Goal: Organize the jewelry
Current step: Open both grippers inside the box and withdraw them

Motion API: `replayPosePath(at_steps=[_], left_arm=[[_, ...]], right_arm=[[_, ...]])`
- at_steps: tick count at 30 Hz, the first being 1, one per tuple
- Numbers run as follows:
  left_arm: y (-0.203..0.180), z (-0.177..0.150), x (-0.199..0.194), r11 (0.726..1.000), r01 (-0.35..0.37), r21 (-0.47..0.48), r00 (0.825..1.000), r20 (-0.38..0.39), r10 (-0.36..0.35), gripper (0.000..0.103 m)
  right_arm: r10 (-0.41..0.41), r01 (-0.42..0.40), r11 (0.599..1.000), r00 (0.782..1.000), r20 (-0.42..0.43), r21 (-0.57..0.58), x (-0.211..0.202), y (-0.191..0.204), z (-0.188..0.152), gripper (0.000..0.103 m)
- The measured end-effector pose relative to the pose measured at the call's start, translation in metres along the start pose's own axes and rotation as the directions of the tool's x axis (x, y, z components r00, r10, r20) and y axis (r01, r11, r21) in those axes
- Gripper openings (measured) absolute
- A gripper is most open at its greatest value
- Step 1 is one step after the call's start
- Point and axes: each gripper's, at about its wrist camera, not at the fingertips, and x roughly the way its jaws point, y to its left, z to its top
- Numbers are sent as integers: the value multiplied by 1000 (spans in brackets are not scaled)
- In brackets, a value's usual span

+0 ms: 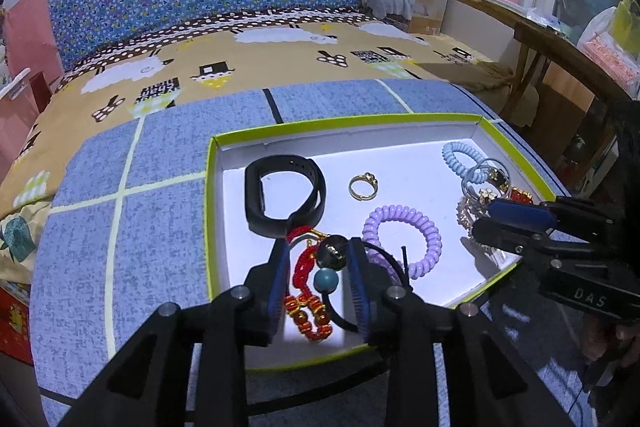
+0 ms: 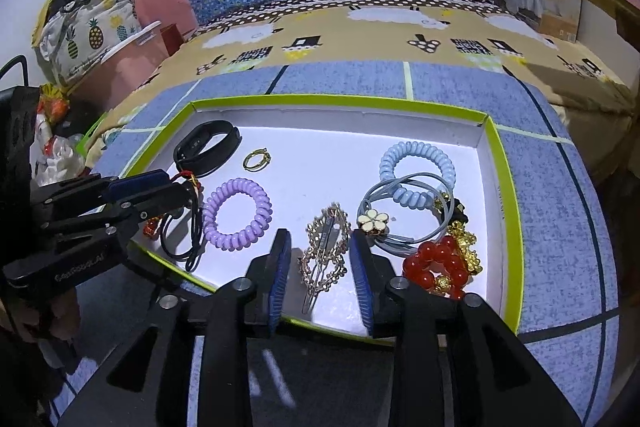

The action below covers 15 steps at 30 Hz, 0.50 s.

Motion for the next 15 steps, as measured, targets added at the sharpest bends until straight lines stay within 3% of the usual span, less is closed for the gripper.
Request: replayPosePath(at_steps=[15], left_arm=[[-9, -21, -60, 1000, 4, -23, 996, 93, -2, 31]], right_arm=[[-11, 13, 1000, 994, 108, -16, -55, 16, -11, 34]])
